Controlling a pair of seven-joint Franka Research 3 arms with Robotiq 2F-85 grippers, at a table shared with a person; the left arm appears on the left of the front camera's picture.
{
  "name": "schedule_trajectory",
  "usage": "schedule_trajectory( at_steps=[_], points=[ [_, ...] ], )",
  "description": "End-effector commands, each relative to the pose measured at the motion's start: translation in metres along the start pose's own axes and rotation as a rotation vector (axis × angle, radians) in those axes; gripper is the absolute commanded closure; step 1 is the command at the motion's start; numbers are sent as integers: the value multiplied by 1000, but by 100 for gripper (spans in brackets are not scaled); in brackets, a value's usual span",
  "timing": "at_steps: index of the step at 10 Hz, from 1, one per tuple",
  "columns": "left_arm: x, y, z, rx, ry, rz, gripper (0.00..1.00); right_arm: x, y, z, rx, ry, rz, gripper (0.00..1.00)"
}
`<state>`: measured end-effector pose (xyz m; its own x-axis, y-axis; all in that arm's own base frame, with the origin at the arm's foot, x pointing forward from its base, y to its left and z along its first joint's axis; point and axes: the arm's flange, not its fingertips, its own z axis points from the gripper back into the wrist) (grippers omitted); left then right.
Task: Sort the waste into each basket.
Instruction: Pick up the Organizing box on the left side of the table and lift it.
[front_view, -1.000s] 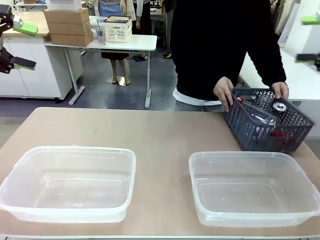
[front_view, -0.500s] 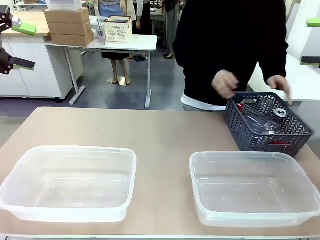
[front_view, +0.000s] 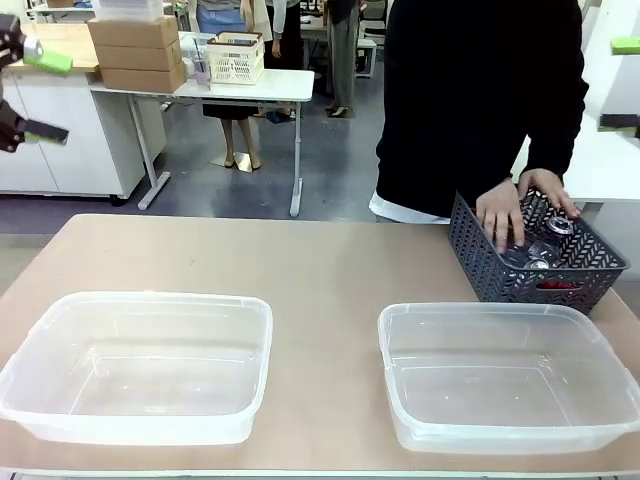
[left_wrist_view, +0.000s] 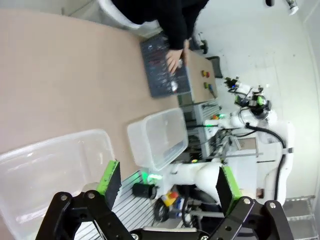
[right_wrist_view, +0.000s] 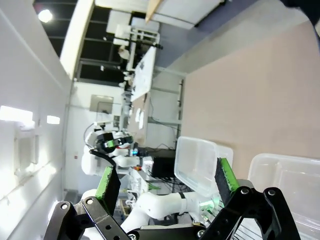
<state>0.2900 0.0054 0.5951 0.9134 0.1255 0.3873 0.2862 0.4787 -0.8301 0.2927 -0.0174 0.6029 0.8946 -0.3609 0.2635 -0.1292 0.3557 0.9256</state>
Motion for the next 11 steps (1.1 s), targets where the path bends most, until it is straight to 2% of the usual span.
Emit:
schedule_trajectory(
  at_steps=[1, 2, 3, 4, 5, 6, 7, 8, 9, 10, 11],
  points=[
    [-23, -11, 31, 277, 222, 66, 0, -37, 56, -112, -158, 142, 29, 0],
    [-57, -9, 56, 414, 307, 194, 0, -77, 72, -182, -263, 302, 57, 0],
    [-87, -4, 66, 507, 358, 285, 0, -109, 67, -230, -355, 386, 60, 0],
    [-113, 9, 59, 591, 410, 312, 0, -142, 51, -266, -436, 462, 88, 0],
    [-131, 26, 34, 549, 513, 310, 0, -168, 33, -291, -518, 486, 147, 0],
    [-136, 39, 0, 410, 574, 244, 0, -183, 16, -300, -524, 503, 162, 0],
    [-112, 34, -23, 307, 401, 171, 0, -192, 43, -273, -442, 478, 109, 0],
    [-136, 29, 35, 548, 496, 313, 0, -192, 43, -273, -442, 478, 109, 0],
    [-136, 29, 35, 548, 496, 313, 0, -192, 43, -273, -442, 478, 109, 0],
    [-136, 29, 35, 548, 496, 313, 0, -205, 29, -295, -479, 513, 143, 0],
    [-126, 28, 17, 486, 497, 269, 0, -221, 31, -317, -554, 555, 113, 0]
  ],
)
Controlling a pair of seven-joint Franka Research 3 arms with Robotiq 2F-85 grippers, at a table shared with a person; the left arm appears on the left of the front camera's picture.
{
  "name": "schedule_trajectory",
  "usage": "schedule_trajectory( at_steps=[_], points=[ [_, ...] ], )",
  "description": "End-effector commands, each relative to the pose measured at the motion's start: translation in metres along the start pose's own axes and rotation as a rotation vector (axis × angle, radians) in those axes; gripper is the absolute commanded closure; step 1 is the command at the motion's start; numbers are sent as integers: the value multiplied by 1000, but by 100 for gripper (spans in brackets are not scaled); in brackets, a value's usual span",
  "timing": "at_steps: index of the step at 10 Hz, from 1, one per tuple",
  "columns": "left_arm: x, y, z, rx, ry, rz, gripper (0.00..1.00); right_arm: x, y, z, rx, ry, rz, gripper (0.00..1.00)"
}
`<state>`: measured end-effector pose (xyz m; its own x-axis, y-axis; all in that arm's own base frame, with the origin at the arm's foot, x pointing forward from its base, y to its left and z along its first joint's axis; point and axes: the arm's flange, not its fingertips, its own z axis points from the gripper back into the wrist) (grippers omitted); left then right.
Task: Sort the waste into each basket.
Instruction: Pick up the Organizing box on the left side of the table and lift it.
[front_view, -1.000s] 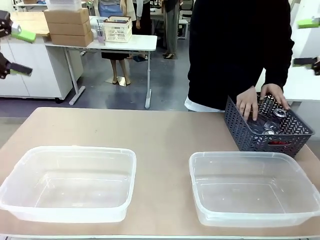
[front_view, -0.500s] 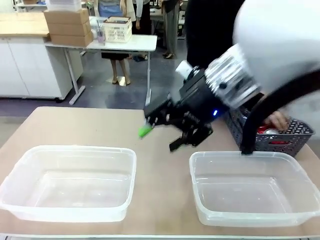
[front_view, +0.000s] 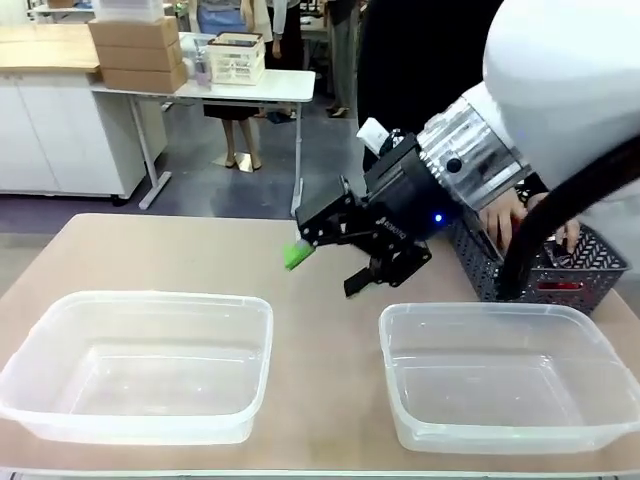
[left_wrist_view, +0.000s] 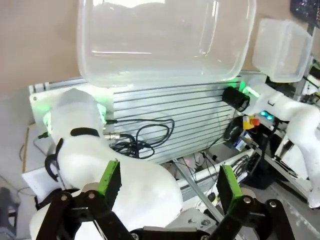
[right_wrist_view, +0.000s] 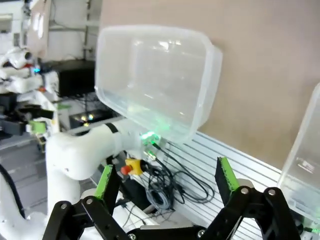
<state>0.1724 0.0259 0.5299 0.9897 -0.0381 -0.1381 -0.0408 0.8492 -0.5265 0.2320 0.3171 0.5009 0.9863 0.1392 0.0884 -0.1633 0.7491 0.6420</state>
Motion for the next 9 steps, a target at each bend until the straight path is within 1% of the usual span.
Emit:
schedule_trajectory(
  at_steps=[1, 2, 3, 4, 5, 6, 7, 8, 9],
  points=[
    [16, 10, -22, 106, 23, 51, 0, -3, 35, -63, -152, 81, -120, 0],
    [27, 23, -46, 194, 70, 28, 0, 0, 46, -97, -278, 125, -260, 0],
    [35, 35, -68, 210, 157, -30, 0, 4, 53, -127, -328, 131, -317, 0],
    [48, 41, -104, 286, 216, -44, 0, 11, 53, -144, -388, 67, -397, 0],
    [53, 46, -124, 291, 224, -67, 0, 13, 53, -154, -425, 37, -430, 0],
    [60, 50, -152, 280, 165, -65, 0, 18, 51, -170, -498, 11, -461, 0],
    [67, 49, -171, 304, 126, -78, 0, 20, 48, -182, -537, 29, -473, 0],
    [74, 55, -183, 292, 108, -68, 0, 25, 45, -191, -545, 20, -465, 0],
    [76, 62, -188, 342, 111, -37, 0, 27, 43, -198, -547, 10, -458, 0]
  ],
)
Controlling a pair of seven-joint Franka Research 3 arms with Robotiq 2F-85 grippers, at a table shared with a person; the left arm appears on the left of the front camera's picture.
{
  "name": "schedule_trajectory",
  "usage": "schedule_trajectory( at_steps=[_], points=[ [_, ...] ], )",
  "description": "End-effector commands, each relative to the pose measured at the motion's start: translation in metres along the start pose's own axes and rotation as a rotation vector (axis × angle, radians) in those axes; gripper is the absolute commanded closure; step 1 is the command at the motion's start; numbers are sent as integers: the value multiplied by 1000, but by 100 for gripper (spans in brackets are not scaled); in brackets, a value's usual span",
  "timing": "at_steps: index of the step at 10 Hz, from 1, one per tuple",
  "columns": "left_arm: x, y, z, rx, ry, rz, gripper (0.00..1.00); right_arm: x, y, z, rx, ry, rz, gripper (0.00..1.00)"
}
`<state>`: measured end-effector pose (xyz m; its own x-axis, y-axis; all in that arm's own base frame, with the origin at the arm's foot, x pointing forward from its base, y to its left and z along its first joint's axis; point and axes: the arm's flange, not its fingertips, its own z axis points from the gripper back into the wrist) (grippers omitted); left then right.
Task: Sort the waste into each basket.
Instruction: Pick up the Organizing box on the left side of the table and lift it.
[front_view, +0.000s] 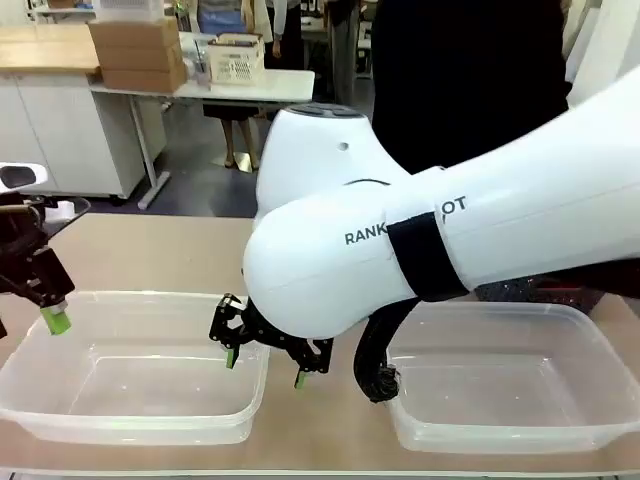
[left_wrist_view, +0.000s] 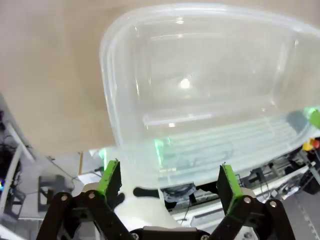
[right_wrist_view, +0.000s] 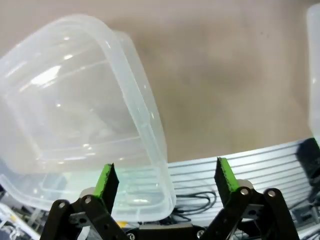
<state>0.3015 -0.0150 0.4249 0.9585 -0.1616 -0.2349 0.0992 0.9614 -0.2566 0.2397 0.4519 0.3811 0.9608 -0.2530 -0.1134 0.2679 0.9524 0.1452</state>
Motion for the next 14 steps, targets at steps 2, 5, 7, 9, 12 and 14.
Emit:
schedule_trajectory(
  at_steps=[2, 5, 7, 9, 12, 14],
  points=[
    [-47, 26, -139, 2, 59, 57, 0, 12, 37, -22, -48, -24, -12, 0],
    [35, 20, -37, 1, 56, 51, 0, 22, 32, -26, -52, -63, -50, 0],
    [35, 20, -37, 1, 56, 51, 0, 21, 17, -28, -62, -7, 5, 0],
    [43, 23, -43, 3, 48, 54, 0, 24, 20, -29, -64, -12, -5, 0],
    [43, 37, -81, 116, 40, 106, 0, 27, 26, -34, -111, -43, -14, 0],
    [41, 34, -102, 140, 16, 12, 0, 27, 24, -26, -102, -46, -14, 0]
  ],
)
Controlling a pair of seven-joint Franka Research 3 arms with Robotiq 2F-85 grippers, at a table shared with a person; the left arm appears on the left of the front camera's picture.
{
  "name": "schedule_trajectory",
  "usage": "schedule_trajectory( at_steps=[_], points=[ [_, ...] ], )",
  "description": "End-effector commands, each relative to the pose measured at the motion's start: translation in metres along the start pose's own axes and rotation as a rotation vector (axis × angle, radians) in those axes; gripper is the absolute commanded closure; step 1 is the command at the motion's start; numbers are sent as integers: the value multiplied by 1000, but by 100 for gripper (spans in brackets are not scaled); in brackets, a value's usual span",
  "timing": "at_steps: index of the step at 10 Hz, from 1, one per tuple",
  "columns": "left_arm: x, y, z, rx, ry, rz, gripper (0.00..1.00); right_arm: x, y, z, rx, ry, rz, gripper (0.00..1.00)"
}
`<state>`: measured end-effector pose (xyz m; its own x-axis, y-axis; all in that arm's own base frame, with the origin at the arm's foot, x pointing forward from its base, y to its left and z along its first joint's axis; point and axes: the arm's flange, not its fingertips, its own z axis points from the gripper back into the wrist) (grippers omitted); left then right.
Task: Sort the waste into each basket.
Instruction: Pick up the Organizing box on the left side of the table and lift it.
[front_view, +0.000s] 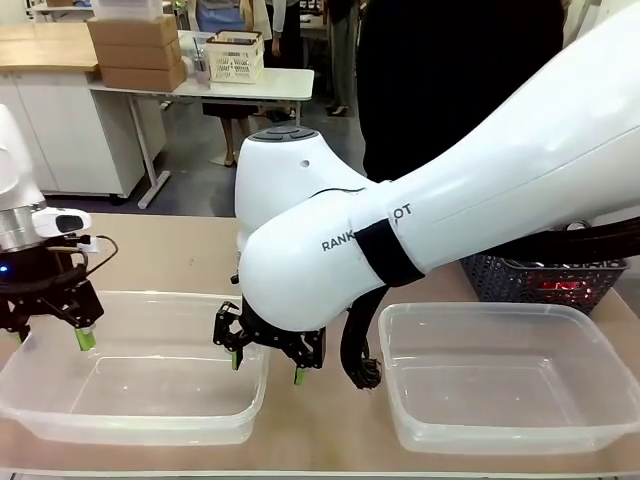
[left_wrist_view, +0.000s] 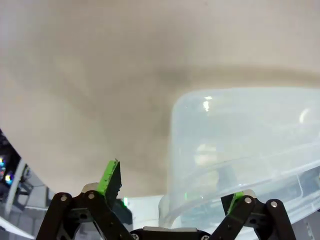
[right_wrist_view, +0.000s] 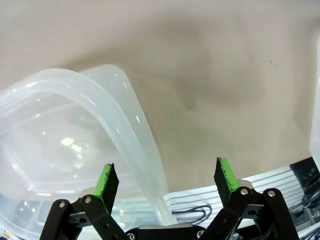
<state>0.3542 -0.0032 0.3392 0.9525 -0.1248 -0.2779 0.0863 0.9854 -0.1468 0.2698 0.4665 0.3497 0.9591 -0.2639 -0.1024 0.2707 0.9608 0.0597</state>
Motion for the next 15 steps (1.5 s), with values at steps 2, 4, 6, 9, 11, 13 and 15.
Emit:
schedule_trajectory(
  at_steps=[2, 4, 6, 9, 11, 13, 15],
  points=[
    [-30, -11, -44, 77, -56, -31, 0, -4, 9, 13, -35, -61, 20, 12],
    [-33, -9, -36, 55, -63, -35, 56, -1, 13, 10, -49, -26, -2, 70],
    [-36, -9, -33, 65, -75, -26, 100, -2, 13, 10, -30, -19, -5, 100],
    [-40, -10, -30, 61, -89, -28, 93, -3, 14, 9, -25, -4, -9, 100],
    [-42, -12, -25, 65, -95, -28, 100, -1, 14, 9, -17, -3, -17, 100],
    [-42, -11, -22, 70, -96, -13, 100, 0, 12, 10, -8, 7, -26, 100],
    [-44, -16, -16, 35, -105, 8, 100, 4, 6, 14, -7, 12, -29, 100]
  ],
)
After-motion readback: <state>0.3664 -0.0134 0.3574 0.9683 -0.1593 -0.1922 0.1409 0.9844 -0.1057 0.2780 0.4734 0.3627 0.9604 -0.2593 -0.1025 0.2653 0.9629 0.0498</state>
